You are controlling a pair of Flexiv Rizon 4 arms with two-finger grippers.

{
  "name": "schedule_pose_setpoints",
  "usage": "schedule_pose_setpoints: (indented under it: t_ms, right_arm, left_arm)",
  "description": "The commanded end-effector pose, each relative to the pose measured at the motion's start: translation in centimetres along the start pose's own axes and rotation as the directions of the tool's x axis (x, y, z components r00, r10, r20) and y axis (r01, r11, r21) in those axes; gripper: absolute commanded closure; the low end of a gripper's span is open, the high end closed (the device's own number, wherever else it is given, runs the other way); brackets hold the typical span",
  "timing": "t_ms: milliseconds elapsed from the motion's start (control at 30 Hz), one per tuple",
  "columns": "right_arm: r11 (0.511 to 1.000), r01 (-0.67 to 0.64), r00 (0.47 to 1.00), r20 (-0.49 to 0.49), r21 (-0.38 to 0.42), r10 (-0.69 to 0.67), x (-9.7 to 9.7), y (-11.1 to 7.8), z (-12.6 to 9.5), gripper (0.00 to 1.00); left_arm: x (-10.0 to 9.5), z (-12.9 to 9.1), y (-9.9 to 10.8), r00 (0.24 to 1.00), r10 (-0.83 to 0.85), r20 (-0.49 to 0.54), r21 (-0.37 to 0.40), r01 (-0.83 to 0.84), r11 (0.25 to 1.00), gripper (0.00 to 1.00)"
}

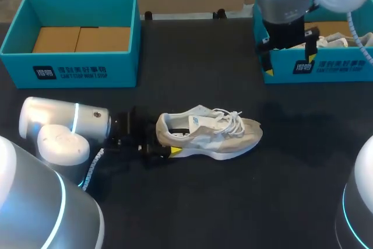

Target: Take the shoe out of the shoebox, open the shoe tongue, remove and reinsert the insole, then place the shoe into the shoebox

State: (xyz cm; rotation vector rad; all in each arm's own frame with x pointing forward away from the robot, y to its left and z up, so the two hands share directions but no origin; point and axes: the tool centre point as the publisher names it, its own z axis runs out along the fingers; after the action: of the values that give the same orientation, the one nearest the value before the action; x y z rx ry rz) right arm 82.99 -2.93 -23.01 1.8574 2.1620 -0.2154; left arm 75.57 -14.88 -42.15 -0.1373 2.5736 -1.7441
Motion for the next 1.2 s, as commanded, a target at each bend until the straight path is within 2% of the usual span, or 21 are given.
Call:
schedule_pose_setpoints:
  t_ms: [33, 433, 667, 800, 867, 1200]
  right_arm:
    - [1.0, 0.0, 1.0, 0.002, 0.003, 0.0, 0.1, 0.1, 0.0, 0.0]
    - [1.0, 0.0, 1.0, 0.002, 0.003, 0.0, 0.1, 0.1, 0.0, 0.0]
    - [0.998, 0.059, 0.998, -0.028, -0.003, -0.059, 5.1, -1.5, -1.0, 0.0]
    - [0.999, 0.05, 0.997, -0.051, -0.007, -0.05, 6.5, -2.3, -1.4, 0.0]
    - [0.998, 0.057, 0.997, -0.055, -0.002, -0.057, 8.0, -3.0, -1.7, 0.0]
    - [1.0, 0.01, 0.99, -0.139, 0.029, -0.006, 11.0, -4.0, -2.3, 0.0]
  left_arm:
    - [-0.2, 0.2, 0.0, 1.0, -0.001, -0.001, -0.002, 0.001, 1.0, 1.0]
    - [-0.2, 0.2, 0.0, 1.0, -0.001, -0.001, -0.002, 0.001, 1.0, 1.0]
    - [-0.2, 0.2, 0.0, 1.0, -0.001, -0.001, -0.002, 0.001, 1.0, 1.0]
    - [-0.2, 0.2, 0.0, 1.0, -0.001, -0.001, -0.002, 0.001, 1.0, 1.0]
    - [-0.2, 0.2, 0.0, 1.0, -0.001, -0.001, -0.002, 0.001, 1.0, 1.0]
    - [-0.2, 0.2, 0.0, 1.0, -0.001, -0.001, -0.002, 0.001, 1.0, 1.0]
